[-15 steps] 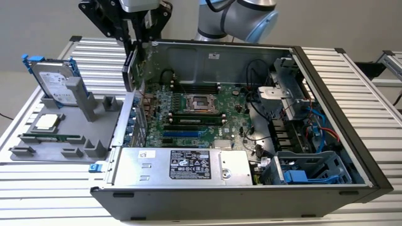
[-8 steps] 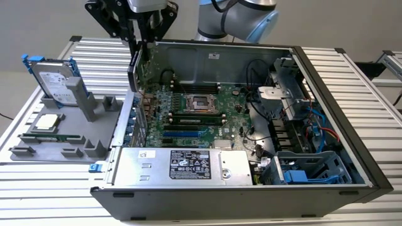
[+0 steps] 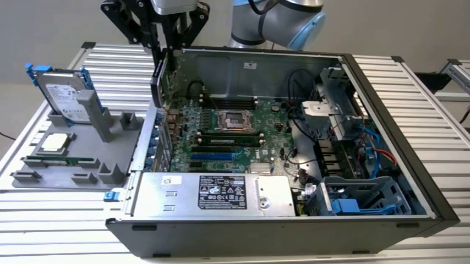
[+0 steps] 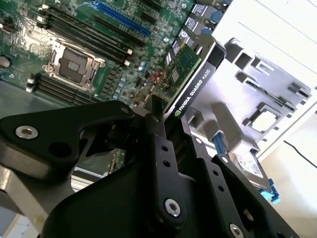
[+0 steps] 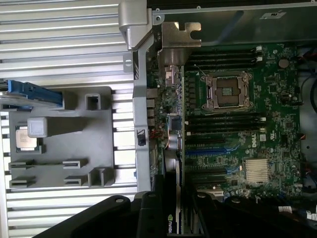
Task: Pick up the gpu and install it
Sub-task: 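Pick up the gpu and move the gpu toward the slot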
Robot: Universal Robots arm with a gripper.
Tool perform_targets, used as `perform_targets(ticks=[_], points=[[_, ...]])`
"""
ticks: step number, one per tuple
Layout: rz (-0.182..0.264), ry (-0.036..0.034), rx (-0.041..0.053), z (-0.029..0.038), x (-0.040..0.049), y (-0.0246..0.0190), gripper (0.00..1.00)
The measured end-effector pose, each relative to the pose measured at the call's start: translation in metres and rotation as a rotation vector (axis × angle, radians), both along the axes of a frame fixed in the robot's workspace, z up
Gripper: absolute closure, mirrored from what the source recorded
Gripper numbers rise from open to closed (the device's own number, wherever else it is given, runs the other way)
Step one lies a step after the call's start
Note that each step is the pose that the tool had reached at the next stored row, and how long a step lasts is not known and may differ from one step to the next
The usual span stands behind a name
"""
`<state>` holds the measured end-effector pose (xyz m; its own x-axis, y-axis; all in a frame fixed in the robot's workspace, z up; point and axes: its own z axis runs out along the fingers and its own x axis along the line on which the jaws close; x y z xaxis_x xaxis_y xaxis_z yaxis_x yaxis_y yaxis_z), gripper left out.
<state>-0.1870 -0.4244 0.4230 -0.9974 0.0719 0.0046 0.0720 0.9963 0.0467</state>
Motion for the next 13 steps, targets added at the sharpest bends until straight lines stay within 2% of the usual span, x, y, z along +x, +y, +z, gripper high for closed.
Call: perform_targets(ticks=[13], points=[[0.0,0.0,0.0,0.0,0.0047,0.0,1.0]])
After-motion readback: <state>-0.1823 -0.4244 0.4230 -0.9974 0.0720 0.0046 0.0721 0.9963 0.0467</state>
